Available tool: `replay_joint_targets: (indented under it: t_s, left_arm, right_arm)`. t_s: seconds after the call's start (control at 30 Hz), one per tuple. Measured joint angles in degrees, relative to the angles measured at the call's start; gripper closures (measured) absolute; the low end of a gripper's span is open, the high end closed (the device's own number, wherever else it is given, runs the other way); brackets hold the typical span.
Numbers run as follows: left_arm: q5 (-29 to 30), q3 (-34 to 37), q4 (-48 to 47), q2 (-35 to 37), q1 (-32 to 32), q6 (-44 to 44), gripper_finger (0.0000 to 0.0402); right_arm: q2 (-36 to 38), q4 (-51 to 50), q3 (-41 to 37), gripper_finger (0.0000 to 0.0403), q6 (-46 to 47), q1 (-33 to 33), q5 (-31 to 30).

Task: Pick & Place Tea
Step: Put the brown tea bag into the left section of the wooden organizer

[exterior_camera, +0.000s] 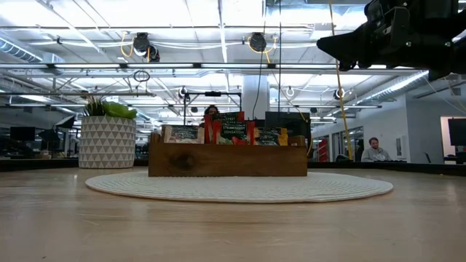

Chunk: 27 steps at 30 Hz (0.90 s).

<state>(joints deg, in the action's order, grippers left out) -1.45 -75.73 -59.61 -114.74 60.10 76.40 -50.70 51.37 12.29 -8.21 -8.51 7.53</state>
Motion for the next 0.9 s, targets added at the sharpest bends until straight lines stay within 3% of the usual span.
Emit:
replay_joint_targets:
  t_s: [0.57, 0.9]
  left_arm:
    - [0.3, 0.1, -7.2, -1.0, -0.8, -2.4, 0.0195]
    - [5.4, 0.3, -8.3, -1.2, -1.8, -3.6, 0.0195]
  right_arm:
    - [0.0, 0.1, 0.0, 0.0403, 0.0, 0.0, 0.0]
    - [0.0, -0.7, 0.0, 0.0403, 0.0, 0.0, 0.0]
